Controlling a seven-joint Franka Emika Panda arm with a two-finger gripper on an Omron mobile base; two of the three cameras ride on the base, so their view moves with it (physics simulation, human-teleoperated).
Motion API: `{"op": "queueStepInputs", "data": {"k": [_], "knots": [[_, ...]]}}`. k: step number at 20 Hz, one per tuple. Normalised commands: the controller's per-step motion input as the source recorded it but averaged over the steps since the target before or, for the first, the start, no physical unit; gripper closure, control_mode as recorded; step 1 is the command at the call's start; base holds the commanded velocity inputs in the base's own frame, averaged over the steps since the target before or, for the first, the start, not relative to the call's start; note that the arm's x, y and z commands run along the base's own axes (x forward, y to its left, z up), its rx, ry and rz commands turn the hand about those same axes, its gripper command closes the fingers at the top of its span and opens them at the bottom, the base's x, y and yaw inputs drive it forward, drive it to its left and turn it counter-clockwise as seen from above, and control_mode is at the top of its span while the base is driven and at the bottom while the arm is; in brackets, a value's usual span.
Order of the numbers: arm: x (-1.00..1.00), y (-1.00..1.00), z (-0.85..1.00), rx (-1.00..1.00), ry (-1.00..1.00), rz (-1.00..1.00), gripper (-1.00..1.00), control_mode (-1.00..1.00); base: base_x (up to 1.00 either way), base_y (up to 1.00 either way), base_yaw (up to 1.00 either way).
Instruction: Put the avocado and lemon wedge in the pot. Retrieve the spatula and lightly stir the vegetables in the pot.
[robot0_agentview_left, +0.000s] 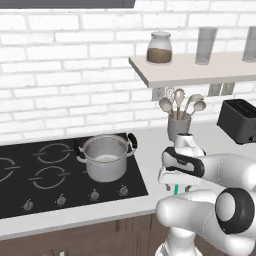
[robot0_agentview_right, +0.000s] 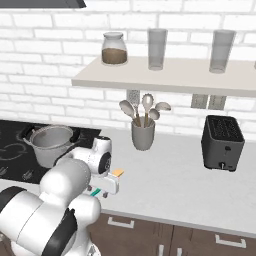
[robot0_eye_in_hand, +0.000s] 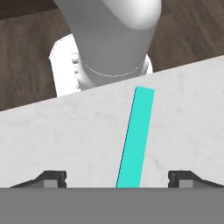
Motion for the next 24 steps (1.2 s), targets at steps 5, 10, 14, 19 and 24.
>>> {"op": "queueStepInputs", "data": {"k": [5, 10, 14, 19, 24], "knots": [[-0.47, 0.02, -0.82, -0.02, -0.09, -0.03, 1.00, -1.00, 0.00, 0.00, 0.00], [-0.25, 0.15, -0.51, -0.06, -0.06, -0.04, 1.00, -1.00, 0.00, 0.00, 0.00], [0.07, 0.11, -0.01, -0.03, 0.00, -0.06, 1.00, -1.00, 0.00, 0.00, 0.00], [0.22, 0.02, 0.00, -0.02, 0.00, -0.08, 1.00, -1.00, 0.00, 0.00, 0.00], [0.24, 0.00, 0.42, 0.00, -0.12, -0.12, 1.00, -1.00, 0.00, 0.00, 0.00]]}}
